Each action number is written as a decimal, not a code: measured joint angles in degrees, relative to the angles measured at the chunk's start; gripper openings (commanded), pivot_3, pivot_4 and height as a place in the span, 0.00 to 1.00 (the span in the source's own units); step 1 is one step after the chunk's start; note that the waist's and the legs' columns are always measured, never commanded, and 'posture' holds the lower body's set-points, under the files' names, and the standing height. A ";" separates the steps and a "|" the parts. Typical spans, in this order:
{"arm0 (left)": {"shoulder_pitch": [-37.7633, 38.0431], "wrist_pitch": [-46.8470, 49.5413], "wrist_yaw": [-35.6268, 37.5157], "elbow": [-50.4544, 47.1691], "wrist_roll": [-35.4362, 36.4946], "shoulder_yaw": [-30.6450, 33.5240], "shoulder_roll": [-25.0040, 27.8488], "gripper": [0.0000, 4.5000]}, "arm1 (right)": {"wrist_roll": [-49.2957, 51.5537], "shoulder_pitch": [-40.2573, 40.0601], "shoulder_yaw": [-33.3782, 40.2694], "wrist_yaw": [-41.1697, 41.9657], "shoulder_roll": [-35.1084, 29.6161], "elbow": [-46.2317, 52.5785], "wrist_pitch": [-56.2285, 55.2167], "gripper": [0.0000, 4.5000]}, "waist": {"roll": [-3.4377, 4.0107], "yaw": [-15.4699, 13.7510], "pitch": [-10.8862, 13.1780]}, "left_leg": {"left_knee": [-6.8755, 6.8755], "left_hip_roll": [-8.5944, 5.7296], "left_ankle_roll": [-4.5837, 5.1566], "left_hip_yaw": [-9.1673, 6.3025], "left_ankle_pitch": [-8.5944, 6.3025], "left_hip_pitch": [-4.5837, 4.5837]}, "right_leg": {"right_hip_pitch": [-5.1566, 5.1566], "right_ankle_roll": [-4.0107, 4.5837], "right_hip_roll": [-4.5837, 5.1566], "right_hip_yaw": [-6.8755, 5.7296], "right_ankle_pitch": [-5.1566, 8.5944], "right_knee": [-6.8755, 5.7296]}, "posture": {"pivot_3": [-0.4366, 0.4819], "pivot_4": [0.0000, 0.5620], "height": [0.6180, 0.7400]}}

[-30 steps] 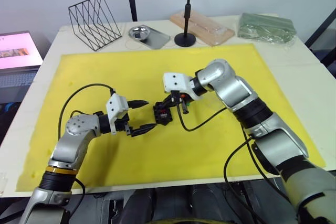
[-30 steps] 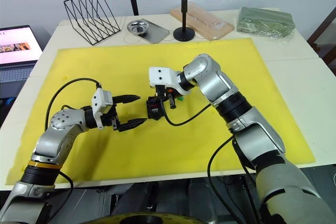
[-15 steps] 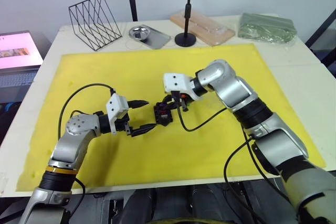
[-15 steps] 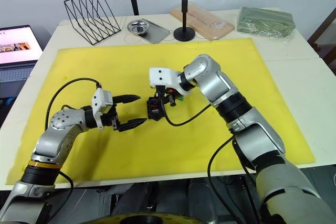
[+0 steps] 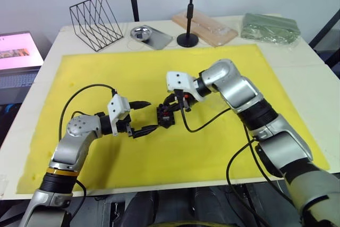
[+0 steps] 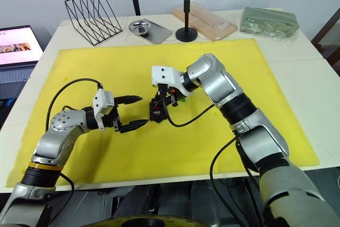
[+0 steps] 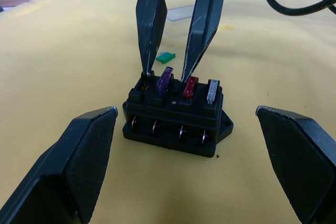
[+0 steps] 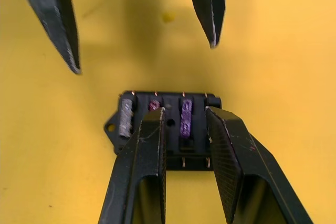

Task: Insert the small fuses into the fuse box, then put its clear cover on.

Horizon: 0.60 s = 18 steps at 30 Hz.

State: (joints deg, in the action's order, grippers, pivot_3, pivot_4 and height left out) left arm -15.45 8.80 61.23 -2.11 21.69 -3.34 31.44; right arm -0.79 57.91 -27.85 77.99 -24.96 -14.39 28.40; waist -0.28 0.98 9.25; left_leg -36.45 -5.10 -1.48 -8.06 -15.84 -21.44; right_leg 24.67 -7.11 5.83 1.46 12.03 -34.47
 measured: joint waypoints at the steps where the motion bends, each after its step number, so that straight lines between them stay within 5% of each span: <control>1: -0.01 -0.28 0.02 0.13 0.00 0.00 0.00 1.00 | 0.10 0.00 0.01 0.01 -0.11 0.32 0.26 0.29 | 0.00 -0.01 0.00 | 0.00 0.00 0.00 0.00 0.00 0.00 | 0.00 0.00 0.00 0.00 0.00 0.00 | 0.48 0.27 1.00; 5: -0.09 -0.46 0.08 0.40 0.00 -0.01 -0.01 1.00 | 1.08 0.00 0.52 -0.13 -0.49 1.97 1.83 0.29 | 0.00 -0.01 0.00 | 0.00 0.01 -0.01 0.00 0.01 0.00 | 0.00 0.00 0.00 0.00 0.00 0.00 | 0.48 0.27 1.00; 10: -0.57 -0.63 0.36 1.15 0.00 -0.05 -0.03 1.00 | 2.25 -0.58 2.05 -1.42 -0.73 4.70 3.70 0.01 | 0.00 -0.03 0.00 | 0.00 0.00 0.00 0.00 0.00 0.00 | 0.00 0.00 0.00 0.00 0.00 0.00 | 0.48 0.27 1.00; 18: -0.66 -0.68 0.72 1.30 0.00 -0.19 -0.03 1.00 | 2.14 -2.33 1.87 -2.91 -0.78 4.49 3.26 0.01 | 0.00 -0.02 0.00 | 0.00 0.00 -0.01 0.00 0.00 0.00 | 0.01 0.00 0.00 0.00 0.00 0.00 | 0.48 0.27 1.00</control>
State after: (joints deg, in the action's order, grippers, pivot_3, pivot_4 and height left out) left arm -16.11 8.12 61.95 -0.81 21.69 -3.53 31.41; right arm 1.36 55.58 -25.98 75.09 -25.74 -9.90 31.67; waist -0.28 0.95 9.25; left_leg -36.45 -5.09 -1.48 -8.06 -15.83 -21.44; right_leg 24.67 -7.11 5.83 1.46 12.03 -34.48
